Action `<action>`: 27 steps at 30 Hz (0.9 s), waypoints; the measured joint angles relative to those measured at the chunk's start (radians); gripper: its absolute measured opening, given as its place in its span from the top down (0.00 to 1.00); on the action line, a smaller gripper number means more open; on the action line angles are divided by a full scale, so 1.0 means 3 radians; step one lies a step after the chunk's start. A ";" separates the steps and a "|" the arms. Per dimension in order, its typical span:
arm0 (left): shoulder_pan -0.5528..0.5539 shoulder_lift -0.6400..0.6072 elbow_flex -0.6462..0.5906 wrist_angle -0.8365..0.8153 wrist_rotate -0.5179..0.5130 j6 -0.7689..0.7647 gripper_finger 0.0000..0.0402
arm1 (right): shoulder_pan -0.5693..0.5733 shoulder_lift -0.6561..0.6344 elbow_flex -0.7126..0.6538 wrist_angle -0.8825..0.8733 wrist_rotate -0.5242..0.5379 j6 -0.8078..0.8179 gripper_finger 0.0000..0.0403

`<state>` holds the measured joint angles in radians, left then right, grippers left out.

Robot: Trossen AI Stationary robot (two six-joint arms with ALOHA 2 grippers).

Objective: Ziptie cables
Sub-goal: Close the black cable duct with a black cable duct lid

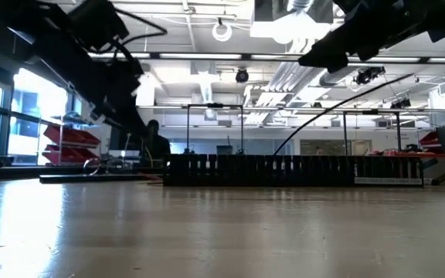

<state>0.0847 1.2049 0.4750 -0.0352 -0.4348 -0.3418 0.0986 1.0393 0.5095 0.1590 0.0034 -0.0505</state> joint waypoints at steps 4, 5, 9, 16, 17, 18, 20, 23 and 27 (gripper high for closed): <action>0.0343 0.0253 -0.0001 0.0109 0.0179 0.0193 0.65 | -0.0001 0.0005 0.0000 0.0101 0.0017 -0.0028 0.49; 0.0421 0.0330 -0.0001 0.0145 0.0215 0.0261 0.60 | -0.0001 0.0005 0.0000 0.0132 0.0017 -0.0033 0.49; 0.0743 0.0684 -0.0001 0.0375 0.0329 0.0495 0.45 | -0.0001 0.0006 0.0000 0.0136 0.0017 -0.0033 0.49; 0.1285 0.1232 0.0016 0.0923 0.0780 0.0622 0.40 | -0.0001 0.0006 0.0000 0.0107 0.0021 -0.0006 0.49; 0.1334 0.1308 0.0016 0.0982 0.0878 0.0662 0.40 | -0.0001 0.0006 0.0000 0.0100 0.0021 -0.0006 0.49; 0.1373 0.1373 0.0017 0.1038 0.0964 0.0698 0.40 | -0.0001 0.0006 0.0000 0.0104 0.0021 -0.0006 0.49; 0.1422 0.1500 0.0026 0.1195 0.1127 0.0776 0.41 | -0.0001 0.0006 0.0000 0.0095 0.0023 -0.0006 0.49; 0.1445 0.1660 0.0032 0.1430 0.1330 0.0901 0.45 | -0.0001 0.0006 0.0000 0.0080 0.0024 -0.0006 0.49; 0.1415 0.1766 0.0022 0.1687 0.1617 0.1051 0.50 | -0.0001 0.0006 0.0000 0.0083 0.0025 0.0026 0.49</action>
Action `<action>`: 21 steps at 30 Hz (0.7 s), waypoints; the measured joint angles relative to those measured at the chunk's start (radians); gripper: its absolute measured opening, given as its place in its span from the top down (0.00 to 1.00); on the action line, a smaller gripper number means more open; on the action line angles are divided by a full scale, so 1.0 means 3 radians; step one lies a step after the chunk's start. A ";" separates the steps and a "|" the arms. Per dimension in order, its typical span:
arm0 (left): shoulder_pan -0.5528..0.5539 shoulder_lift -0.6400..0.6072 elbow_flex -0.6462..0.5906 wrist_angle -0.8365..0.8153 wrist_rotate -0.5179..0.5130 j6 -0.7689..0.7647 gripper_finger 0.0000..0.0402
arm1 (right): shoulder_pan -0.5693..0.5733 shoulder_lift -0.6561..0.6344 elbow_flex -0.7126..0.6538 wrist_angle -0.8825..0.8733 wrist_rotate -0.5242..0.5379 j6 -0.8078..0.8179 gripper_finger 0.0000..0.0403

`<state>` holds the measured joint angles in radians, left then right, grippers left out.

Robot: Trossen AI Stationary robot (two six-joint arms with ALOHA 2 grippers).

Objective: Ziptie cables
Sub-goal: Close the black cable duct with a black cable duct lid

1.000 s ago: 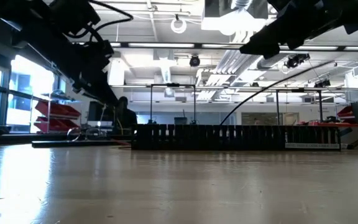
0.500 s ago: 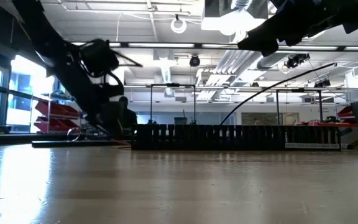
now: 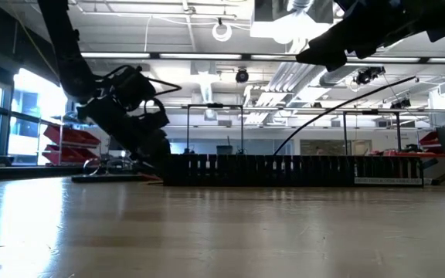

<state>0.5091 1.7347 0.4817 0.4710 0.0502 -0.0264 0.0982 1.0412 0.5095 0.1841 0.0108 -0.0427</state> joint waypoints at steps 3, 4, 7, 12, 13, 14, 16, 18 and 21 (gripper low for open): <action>-0.0061 -0.0003 -0.0010 0.0042 0.0098 0.0104 0.52 | 0.0009 0.0031 0.0000 0.0011 0.0003 0.0144 0.49; -0.0081 -0.0005 -0.0013 0.0043 0.0101 0.0131 0.53 | 0.0023 0.0084 0.0004 0.0024 0.0041 0.0183 0.49; -0.0137 -0.0005 -0.0014 0.0049 0.0108 0.0183 0.53 | 0.0073 0.0370 0.0005 0.0034 0.0210 0.0295 0.49; -0.0183 -0.0003 -0.0023 0.0096 0.0096 0.0167 0.53 | -0.0017 0.0912 0.0071 0.0067 0.0197 0.0113 0.49; -0.0191 -0.0003 -0.0023 0.0106 0.0095 0.0158 0.53 | -0.0060 0.1007 0.0125 0.0039 0.0199 0.0058 0.49; -0.0197 -0.0004 -0.0024 0.0115 0.0091 0.0147 0.53 | -0.0107 0.1085 0.0183 -0.0024 0.0197 0.0019 0.49; -0.0213 -0.0035 -0.0029 0.0122 0.0089 0.0141 0.53 | -0.0199 0.1241 0.0321 -0.0254 0.0214 -0.0073 0.49; -0.0235 -0.0104 -0.0032 0.0100 0.0089 0.0134 0.53 | -0.0273 0.1376 0.0445 -0.0508 0.0224 -0.0149 0.49; -0.0264 -0.0297 -0.0047 -0.0014 0.0087 0.0100 0.53 | -0.0359 0.1562 0.0559 -0.0724 0.0222 -0.0188 0.51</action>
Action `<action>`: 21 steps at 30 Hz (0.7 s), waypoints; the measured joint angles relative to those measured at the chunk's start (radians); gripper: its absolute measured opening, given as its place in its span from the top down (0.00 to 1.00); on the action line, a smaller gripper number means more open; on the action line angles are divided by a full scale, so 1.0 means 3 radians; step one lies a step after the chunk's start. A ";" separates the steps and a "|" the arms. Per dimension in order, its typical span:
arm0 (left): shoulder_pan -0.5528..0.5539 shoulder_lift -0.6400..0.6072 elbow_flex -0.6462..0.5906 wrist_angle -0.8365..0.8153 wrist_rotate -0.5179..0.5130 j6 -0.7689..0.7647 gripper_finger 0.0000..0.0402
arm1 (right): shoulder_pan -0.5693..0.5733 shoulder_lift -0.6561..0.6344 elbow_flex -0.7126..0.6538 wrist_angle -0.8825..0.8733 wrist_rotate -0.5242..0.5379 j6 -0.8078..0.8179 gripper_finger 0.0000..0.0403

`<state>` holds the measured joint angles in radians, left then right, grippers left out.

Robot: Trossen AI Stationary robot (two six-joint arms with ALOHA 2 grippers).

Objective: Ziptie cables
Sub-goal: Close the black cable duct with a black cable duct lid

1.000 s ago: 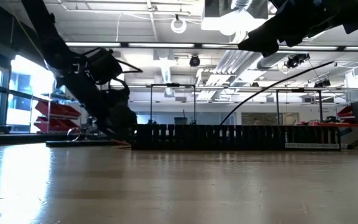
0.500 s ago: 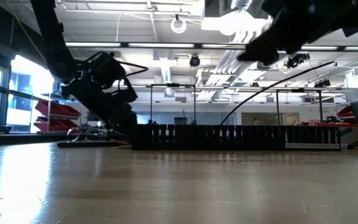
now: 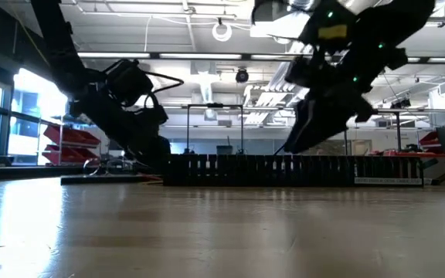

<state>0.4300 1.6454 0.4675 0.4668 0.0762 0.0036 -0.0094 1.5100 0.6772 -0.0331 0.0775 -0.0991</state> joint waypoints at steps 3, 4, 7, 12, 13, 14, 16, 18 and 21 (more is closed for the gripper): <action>-0.0046 -0.0263 0.0001 -0.0043 -0.0006 -0.0010 0.53 | -0.0067 0.0158 0.0025 -0.0048 -0.0093 0.0058 0.57; -0.0065 -0.0373 0.0009 -0.0047 -0.0007 -0.0009 0.53 | -0.0080 0.0205 0.0034 -0.0039 -0.0114 0.0108 0.60; -0.0135 -0.0650 0.0008 -0.0156 -0.0026 -0.0022 0.53 | -0.0074 0.0303 0.0036 -0.0010 -0.0200 0.0165 0.74; -0.0334 -0.1135 0.0015 -0.0333 -0.0191 -0.0086 0.53 | 0.0151 0.0445 0.0056 0.0287 -0.0404 0.0330 0.97; -0.0389 -0.1220 0.0014 -0.0400 -0.0247 -0.0116 0.53 | 0.0217 0.0480 0.0093 0.0328 -0.0415 0.0415 0.98; -0.0452 -0.1300 0.0013 -0.0424 -0.0318 -0.0155 0.53 | 0.0282 0.0525 0.0151 0.0348 -0.0415 0.0537 0.98; -0.0588 -0.1453 0.0015 -0.0520 -0.0473 -0.0254 0.53 | 0.0414 0.0630 0.0317 0.0350 -0.0424 0.0761 0.98; -0.0734 -0.1557 0.0015 -0.0605 -0.0628 -0.0390 0.53 | 0.0548 0.0780 0.0530 0.0341 -0.0422 0.0873 0.99; -0.0987 -0.1667 0.0017 -0.0697 -0.0771 -0.0560 0.53 | 0.0726 0.1088 0.0900 0.0327 -0.0413 0.0993 0.99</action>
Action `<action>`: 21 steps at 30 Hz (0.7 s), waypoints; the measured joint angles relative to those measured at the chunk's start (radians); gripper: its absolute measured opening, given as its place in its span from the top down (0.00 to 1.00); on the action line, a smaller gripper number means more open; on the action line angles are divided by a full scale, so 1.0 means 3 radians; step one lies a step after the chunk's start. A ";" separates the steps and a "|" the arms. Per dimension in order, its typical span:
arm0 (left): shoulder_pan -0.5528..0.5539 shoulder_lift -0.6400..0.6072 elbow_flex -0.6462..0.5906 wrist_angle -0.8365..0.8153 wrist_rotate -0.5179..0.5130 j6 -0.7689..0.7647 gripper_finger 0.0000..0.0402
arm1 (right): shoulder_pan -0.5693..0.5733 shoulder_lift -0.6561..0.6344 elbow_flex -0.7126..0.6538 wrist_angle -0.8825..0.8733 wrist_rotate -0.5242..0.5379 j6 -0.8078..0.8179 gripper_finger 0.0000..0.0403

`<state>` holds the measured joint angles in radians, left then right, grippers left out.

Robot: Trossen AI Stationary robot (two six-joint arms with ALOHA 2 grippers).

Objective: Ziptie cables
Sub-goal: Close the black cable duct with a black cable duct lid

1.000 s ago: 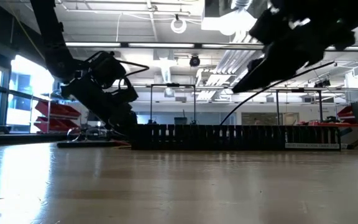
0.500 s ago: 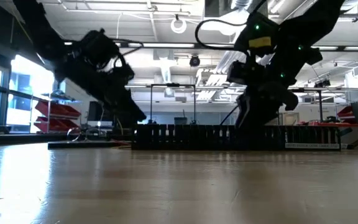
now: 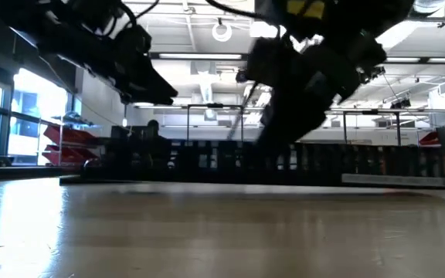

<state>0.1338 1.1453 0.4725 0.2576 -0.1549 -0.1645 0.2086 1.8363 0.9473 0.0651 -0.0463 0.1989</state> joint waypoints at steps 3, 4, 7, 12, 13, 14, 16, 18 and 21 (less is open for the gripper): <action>-0.0258 -0.0014 0.0001 -0.0070 -0.0135 -0.0138 0.53 | 0.0117 0.0351 0.0381 -0.0008 -0.0027 0.0049 0.99; -0.0344 -0.0014 0.0001 -0.0106 -0.0189 -0.0170 0.53 | 0.0146 0.0462 0.0507 -0.0034 -0.0041 0.0034 0.99; -0.0588 -0.0014 0.0003 -0.0246 -0.0389 -0.0273 0.53 | 0.0203 0.0717 0.0845 -0.0049 -0.0063 -0.0007 0.99; -0.0902 -0.0015 0.0004 -0.0403 -0.0778 -0.0486 0.53 | 0.0209 0.0831 0.1257 -0.0383 -0.0145 -0.0170 0.88; -0.0942 -0.0015 0.0005 -0.0415 -0.0838 -0.0507 0.53 | 0.0208 0.0813 0.1327 -0.0454 -0.0144 -0.0233 0.84; -0.0981 -0.0023 0.0005 -0.0432 -0.0896 -0.0524 0.53 | 0.0199 0.0783 0.1386 -0.0523 -0.0144 -0.0302 0.80; -0.1032 -0.0047 0.0005 -0.0416 -0.1016 -0.0552 0.53 | 0.0170 0.0707 0.1510 -0.0739 -0.0148 -0.0463 0.71; -0.1066 -0.0097 0.0010 -0.0452 -0.1130 -0.0585 0.53 | 0.0108 0.0622 0.1643 -0.1000 -0.0151 -0.0697 0.61; -0.1094 -0.0176 0.0009 -0.0460 -0.1213 -0.0632 0.53 | -0.0046 0.0448 0.1722 -0.1271 -0.0149 -0.1153 0.49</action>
<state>-0.1942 1.0925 0.4751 0.1197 -0.5190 -0.3542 0.1948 1.9706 1.4639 -0.3163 -0.0910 -0.1470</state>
